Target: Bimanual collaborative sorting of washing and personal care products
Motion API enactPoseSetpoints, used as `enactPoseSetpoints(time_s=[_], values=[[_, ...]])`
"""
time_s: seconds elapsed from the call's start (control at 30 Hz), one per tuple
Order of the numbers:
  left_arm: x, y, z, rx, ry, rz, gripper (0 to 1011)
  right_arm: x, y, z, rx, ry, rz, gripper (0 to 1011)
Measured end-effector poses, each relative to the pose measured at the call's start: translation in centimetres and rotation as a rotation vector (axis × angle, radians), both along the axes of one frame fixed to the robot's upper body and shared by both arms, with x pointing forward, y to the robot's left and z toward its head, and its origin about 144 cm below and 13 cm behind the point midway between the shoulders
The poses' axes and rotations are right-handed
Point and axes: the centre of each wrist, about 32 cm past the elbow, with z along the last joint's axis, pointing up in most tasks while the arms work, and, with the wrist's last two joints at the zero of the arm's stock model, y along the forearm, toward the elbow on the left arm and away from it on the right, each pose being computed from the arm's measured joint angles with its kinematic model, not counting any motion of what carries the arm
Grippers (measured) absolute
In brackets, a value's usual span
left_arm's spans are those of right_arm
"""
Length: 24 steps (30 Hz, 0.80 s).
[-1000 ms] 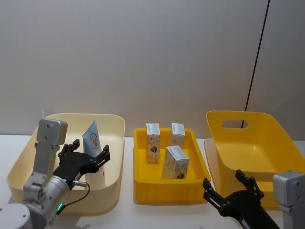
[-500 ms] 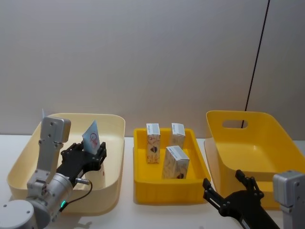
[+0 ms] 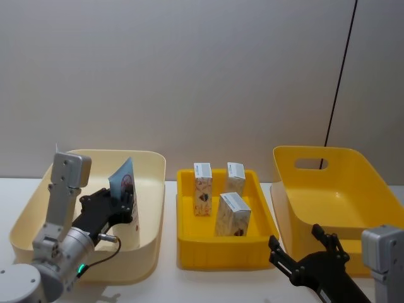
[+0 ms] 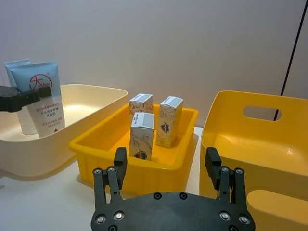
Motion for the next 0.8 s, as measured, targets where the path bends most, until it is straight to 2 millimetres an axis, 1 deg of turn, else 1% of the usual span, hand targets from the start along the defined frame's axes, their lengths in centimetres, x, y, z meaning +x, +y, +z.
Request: enactPoseSetpoints(time_s=[0.23, 0.57, 0.8], values=[[0.0, 0.8, 0.5, -0.006, -0.058, -0.036, 212, 0.0, 0.0, 0.0, 0.000, 0.000, 0.000, 1007], [0.3, 2.4, 2.2, -0.039, -0.169, -0.142, 212, 0.0, 0.0, 0.0, 0.000, 0.000, 0.000, 1007], [0.5, 2.9, 3.1, -0.075, -0.217, -0.233, 211, 0.0, 0.0, 0.0, 0.000, 0.000, 0.000, 1007]])
